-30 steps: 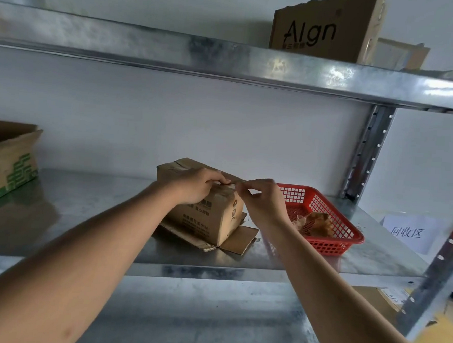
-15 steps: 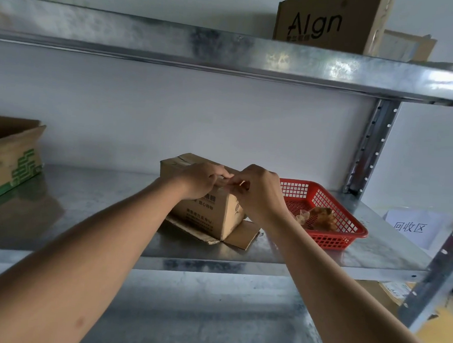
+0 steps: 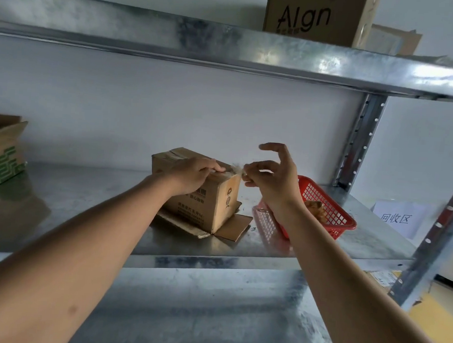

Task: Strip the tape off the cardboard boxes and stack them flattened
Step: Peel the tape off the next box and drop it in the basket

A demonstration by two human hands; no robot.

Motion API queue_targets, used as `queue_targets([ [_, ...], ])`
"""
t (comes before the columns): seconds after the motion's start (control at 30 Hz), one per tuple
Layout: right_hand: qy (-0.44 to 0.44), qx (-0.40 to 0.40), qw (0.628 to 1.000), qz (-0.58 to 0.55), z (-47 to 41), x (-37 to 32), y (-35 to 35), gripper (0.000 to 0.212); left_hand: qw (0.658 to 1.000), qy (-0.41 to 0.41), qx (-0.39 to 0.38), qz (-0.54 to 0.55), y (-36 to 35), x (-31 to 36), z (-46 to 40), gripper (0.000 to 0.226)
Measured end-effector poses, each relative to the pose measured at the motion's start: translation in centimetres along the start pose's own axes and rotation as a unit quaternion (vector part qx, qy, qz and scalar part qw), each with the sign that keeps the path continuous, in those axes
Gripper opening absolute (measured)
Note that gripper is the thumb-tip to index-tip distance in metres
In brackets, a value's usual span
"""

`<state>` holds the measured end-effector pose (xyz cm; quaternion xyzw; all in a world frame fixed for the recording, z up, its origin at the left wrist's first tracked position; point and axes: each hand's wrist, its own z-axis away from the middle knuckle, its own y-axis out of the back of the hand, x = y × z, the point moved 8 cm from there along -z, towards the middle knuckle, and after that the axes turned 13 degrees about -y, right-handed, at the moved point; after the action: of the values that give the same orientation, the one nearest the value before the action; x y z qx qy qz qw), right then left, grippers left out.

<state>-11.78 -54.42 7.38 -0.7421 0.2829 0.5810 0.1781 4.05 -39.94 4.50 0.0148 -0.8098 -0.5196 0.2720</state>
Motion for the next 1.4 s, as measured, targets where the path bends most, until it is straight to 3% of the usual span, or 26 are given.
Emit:
queue_targets([
  [0.07, -0.018, 0.072, 0.995, 0.072, -0.6, 0.9, 1.9, 0.031, 1.000, 0.010, 0.000, 0.014, -0.2, 0.5, 0.1, 0.039],
  [0.13, -0.032, 0.141, 0.980, 0.136, -0.9, 1.9, 3.7, 0.017, 1.000, 0.001, -0.007, 0.004, -0.8, 1.7, 0.0, 0.056],
  [0.27, -0.086, 0.185, 0.957, 0.207, -1.4, 3.9, 6.7, 0.011, 1.000, -0.015, -0.003, -0.014, -1.8, 3.5, -1.1, 0.068],
  [0.57, -0.132, 0.176, 0.898, 0.381, -3.5, 7.2, 9.3, 0.010, 1.000, -0.003, -0.014, -0.021, -3.3, 4.1, -3.9, 0.066],
  [0.87, -0.131, 0.105, 0.836, 0.522, -5.1, 7.9, 8.8, 0.007, 1.000, -0.004, -0.017, -0.024, -3.7, 3.2, -5.2, 0.068],
  [1.07, -0.127, 0.059, 0.803, 0.579, -5.9, 7.6, 7.9, 0.029, 0.999, 0.009, -0.025, -0.019, -3.7, 2.7, -5.7, 0.065],
  [1.23, -0.074, 0.093, 0.805, 0.581, -6.4, 6.2, 7.4, 0.020, 1.000, 0.008, -0.021, -0.019, -3.7, 2.8, -5.6, 0.066],
  [1.4, -0.078, 0.049, 0.823, 0.561, -6.7, 7.0, 6.9, 0.025, 0.999, 0.005, -0.022, -0.026, -3.8, 2.8, -5.4, 0.066],
])
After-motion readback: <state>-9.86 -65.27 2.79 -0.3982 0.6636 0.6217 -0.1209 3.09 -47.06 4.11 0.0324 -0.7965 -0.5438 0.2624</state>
